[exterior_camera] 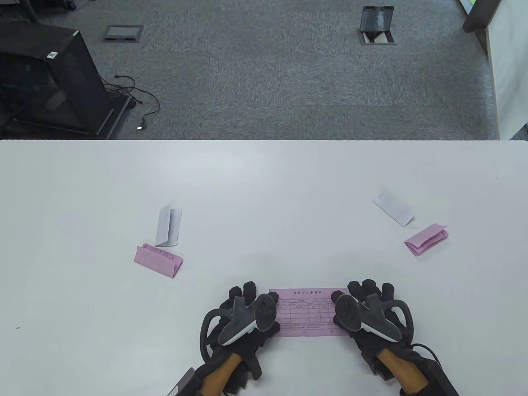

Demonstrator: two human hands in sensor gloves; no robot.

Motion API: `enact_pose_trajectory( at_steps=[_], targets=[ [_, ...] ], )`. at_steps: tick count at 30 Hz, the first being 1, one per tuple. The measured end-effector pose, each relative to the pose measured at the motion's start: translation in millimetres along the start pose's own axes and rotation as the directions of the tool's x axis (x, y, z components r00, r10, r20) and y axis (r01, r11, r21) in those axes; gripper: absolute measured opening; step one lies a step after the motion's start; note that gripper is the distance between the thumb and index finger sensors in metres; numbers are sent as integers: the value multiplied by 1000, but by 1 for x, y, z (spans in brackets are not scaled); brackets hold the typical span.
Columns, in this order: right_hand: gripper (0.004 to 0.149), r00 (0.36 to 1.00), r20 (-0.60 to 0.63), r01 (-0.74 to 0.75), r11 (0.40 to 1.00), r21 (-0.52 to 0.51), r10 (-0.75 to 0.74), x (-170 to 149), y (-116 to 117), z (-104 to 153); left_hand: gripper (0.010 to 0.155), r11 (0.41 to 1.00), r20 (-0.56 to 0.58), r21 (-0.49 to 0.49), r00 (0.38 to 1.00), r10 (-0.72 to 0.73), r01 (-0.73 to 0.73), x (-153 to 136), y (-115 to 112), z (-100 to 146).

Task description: Unfold folded invoices and stack

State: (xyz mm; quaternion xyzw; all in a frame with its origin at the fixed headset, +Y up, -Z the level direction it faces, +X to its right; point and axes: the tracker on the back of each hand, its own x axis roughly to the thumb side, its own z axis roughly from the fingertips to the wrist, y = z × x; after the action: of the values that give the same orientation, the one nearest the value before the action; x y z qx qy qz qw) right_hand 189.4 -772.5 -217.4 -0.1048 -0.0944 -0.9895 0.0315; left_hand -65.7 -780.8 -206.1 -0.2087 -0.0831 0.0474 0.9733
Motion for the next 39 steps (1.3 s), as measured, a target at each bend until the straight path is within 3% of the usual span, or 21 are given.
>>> enact_pose_trajectory(
  at_steps=[15, 19, 24, 31, 36, 39],
  targets=[
    [61, 997, 3, 74, 997, 26, -74, -8, 2, -2, 75, 1000, -10, 2, 1000, 11, -11, -3, 0, 0],
    [68, 972, -13, 234, 969, 76, -234, -16, 6, -3, 75, 1000, -9, 1, 1000, 10, -10, -3, 0, 0],
    [76, 929, -49, 369, 928, 51, -367, -29, 4, -5, 75, 1000, -9, 1, 1000, 13, -13, -4, 0, 0],
    [79, 956, -56, 291, 955, 54, -288, -22, 8, -5, 75, 1000, -8, 2, 1000, 13, -13, -3, 1, 0],
    [76, 983, -73, 172, 981, 84, -166, -10, 11, -2, 75, 1000, -6, 6, 1000, 8, -8, -3, 1, 0],
    [69, 979, -83, 191, 980, 65, -185, -7, 10, -1, 74, 1000, -4, 8, 1000, 4, -4, -2, 0, 0]
  ],
)
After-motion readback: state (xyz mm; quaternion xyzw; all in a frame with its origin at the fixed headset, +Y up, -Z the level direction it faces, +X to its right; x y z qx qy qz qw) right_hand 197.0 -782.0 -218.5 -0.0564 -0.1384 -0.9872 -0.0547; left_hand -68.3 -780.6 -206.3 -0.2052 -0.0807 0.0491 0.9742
